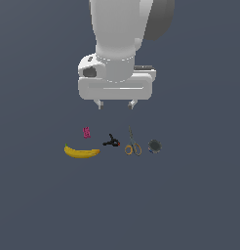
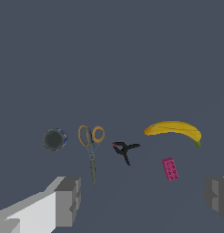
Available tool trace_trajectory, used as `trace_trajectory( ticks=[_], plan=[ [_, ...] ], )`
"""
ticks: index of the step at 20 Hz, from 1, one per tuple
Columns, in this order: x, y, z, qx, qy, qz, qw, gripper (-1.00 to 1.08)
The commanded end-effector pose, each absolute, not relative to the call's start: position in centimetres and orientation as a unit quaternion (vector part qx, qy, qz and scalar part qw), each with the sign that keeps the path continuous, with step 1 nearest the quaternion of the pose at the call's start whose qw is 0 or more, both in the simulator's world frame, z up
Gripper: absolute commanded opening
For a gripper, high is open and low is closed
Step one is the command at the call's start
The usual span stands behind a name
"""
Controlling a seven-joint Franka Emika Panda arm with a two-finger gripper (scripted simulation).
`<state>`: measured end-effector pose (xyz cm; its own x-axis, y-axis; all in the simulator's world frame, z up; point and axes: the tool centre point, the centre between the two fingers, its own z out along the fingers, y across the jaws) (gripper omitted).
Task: Pick up a designated object from a clutter of objects.
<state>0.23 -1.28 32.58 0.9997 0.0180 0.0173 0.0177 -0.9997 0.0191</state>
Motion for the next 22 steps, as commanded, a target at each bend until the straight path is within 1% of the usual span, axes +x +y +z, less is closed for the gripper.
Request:
trace_trajectory(
  ticks=[1,14,22],
  plan=[
    [0.2,-1.3,32.6,1.0,0.009,0.009,0.009,1.0],
    [-0.6,-2.5,32.3,1.0,0.007,-0.003,0.007,1.0],
    [-0.4,-1.6,29.8,1.0,0.001,-0.003,0.008,1.0]
  ],
)
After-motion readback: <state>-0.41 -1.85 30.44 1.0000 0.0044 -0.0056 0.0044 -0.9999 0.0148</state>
